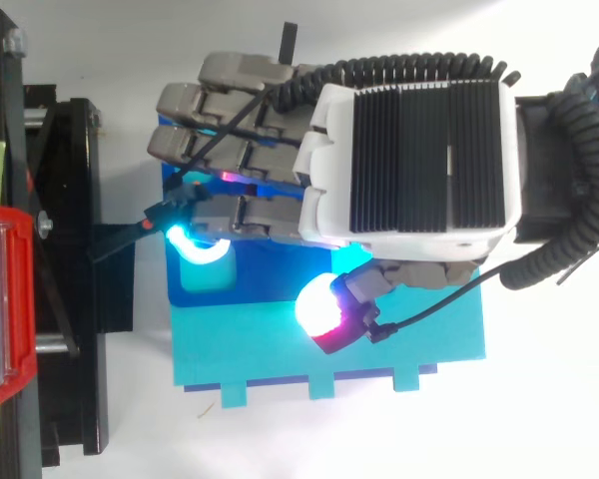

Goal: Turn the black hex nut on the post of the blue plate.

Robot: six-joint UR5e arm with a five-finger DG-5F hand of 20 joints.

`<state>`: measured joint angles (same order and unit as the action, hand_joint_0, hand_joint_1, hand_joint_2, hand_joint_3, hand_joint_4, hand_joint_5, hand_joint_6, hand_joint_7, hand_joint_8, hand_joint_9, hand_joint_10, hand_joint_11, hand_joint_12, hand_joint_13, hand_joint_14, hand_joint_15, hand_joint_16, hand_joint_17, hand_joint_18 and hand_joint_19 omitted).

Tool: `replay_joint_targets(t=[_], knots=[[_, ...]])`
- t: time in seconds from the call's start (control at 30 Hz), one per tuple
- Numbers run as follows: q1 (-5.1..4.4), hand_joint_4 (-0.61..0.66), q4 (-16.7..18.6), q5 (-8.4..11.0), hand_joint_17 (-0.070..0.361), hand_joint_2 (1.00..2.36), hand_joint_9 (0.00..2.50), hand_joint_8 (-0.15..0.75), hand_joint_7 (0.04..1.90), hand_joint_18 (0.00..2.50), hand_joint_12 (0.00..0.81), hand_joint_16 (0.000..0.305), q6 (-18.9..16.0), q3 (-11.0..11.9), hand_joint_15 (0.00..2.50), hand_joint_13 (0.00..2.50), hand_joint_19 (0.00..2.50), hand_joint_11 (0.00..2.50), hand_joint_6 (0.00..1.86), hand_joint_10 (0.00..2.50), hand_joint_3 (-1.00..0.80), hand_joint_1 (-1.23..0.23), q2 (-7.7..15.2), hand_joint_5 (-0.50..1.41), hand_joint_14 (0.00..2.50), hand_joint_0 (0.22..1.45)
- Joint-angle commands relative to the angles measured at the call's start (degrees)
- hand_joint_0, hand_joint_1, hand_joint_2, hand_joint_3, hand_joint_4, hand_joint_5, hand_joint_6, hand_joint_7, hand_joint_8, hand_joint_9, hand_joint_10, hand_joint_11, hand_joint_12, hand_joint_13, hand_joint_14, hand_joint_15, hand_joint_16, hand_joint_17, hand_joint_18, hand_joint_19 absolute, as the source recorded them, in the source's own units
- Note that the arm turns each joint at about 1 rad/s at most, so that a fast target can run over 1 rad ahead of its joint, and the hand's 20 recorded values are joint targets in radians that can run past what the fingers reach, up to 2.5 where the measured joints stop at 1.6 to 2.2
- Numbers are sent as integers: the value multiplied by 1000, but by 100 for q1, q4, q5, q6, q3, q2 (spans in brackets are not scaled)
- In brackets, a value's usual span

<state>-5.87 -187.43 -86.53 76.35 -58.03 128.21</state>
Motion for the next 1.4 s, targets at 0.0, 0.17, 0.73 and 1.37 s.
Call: replay_joint_targets(t=[0.0,0.17,0.73,1.37], knots=[[33,127,4,-13,126,1000,81,188,757,0,343,56,3,2,0,0,0,0,502,0,-500,-818,2,-257,0,495],[60,139,-13,-13,127,1000,89,197,769,0,348,56,29,-7,3,0,0,0,502,0,-500,-788,2,-249,0,484],[323,190,-136,-259,138,1000,108,228,826,0,375,61,90,-7,12,0,0,0,502,0,-500,-712,2,-232,0,427],[587,238,-127,-540,157,1000,164,274,815,0,418,70,222,37,5,38,0,0,502,0,-500,-609,2,-222,0,356]])
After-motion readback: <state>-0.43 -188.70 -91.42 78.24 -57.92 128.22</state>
